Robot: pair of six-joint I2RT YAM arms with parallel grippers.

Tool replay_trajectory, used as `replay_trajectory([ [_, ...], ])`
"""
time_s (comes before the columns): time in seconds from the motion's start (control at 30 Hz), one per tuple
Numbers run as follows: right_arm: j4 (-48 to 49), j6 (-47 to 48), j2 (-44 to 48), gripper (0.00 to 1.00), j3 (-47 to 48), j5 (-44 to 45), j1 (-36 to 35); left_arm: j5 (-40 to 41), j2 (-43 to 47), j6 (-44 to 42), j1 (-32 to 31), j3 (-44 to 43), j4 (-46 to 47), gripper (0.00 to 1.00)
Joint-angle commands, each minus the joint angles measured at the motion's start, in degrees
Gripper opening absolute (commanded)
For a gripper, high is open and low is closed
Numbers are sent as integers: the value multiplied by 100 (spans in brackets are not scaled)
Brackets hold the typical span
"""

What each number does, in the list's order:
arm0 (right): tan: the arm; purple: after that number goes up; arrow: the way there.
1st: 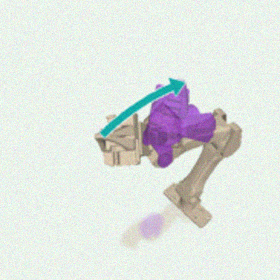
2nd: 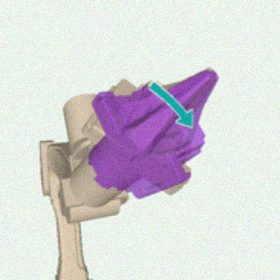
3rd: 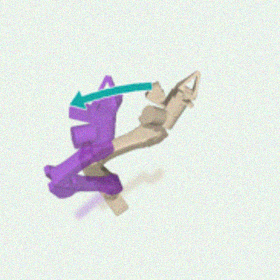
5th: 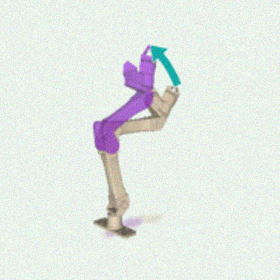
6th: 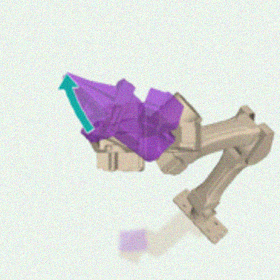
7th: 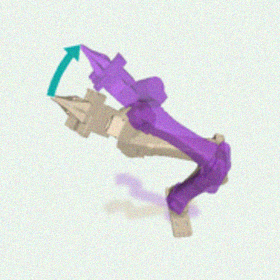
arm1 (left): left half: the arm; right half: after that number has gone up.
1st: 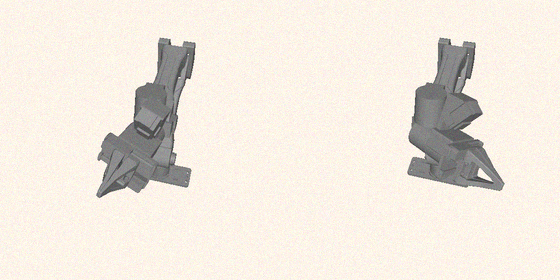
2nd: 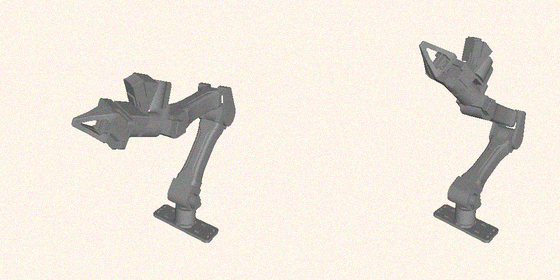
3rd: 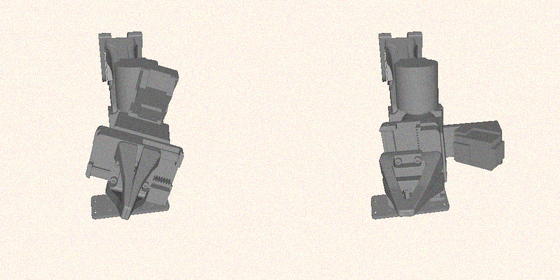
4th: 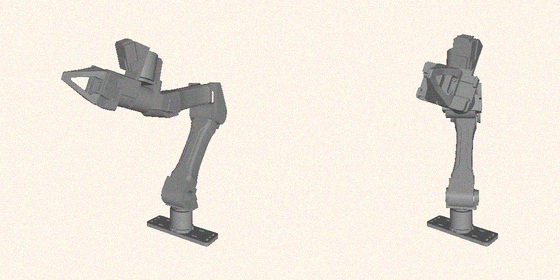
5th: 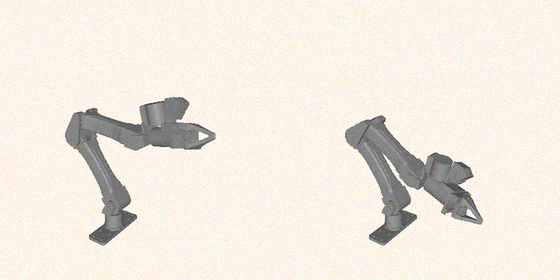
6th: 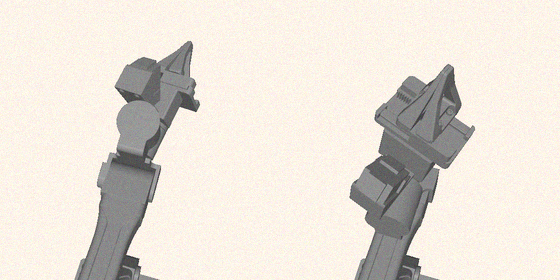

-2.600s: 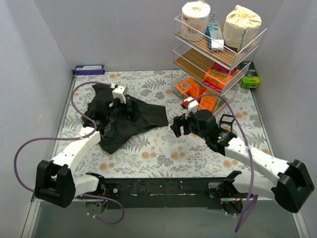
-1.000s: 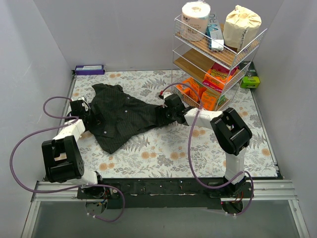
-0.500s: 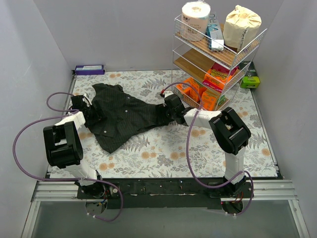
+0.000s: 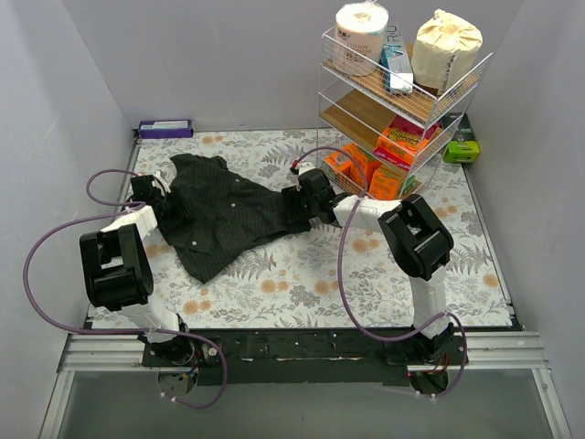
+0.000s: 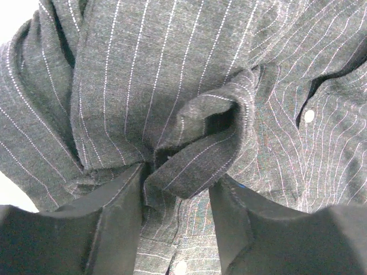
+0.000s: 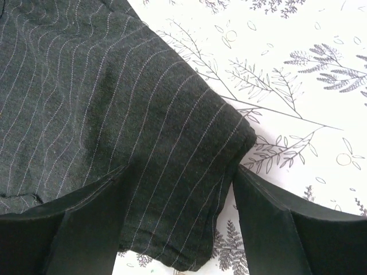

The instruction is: Pin the brooch onto the clothing

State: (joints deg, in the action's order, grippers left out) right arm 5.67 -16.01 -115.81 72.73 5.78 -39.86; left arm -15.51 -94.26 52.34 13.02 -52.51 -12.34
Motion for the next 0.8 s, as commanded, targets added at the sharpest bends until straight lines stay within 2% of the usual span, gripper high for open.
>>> replay_trajectory([
  [0.0, -13, 159, -196, 73, 321, -261, 22, -172, 162, -83, 17, -163, 91, 42],
  [0.03, -31, 203, -249, 66, 390, -288, 22, -181, 197, -75, 17, -154, 100, 32],
  [0.07, -92, 221, -258, 49, 400, -305, 22, -189, 276, -74, 17, -145, 126, 25],
  [0.13, -119, 239, -214, 32, 365, -332, 22, -155, 399, -48, 17, -84, 170, 11],
  [0.17, -136, 265, -171, 16, 321, -332, 22, -120, 556, -22, 17, -49, 257, 11],
  [0.23, -137, 309, 13, 1, 181, -323, 22, -58, 741, -13, 17, 4, 328, 5],
  [0.27, -163, 370, 101, 1, 6, -315, 22, 108, 829, -48, 17, 56, 363, 2],
  [0.5, -558, 678, 1129, 1, -1136, 150, 22, 1278, 1865, -250, 17, 346, 574, 0],
  [0.63, -839, 608, 2024, 1, -1981, 467, 31, 1077, 2165, -233, 26, 443, 715, 1],
  [0.77, -1164, 459, 2685, 1, -2596, 678, 31, 945, 2079, -136, 61, 382, 654, 0],
])
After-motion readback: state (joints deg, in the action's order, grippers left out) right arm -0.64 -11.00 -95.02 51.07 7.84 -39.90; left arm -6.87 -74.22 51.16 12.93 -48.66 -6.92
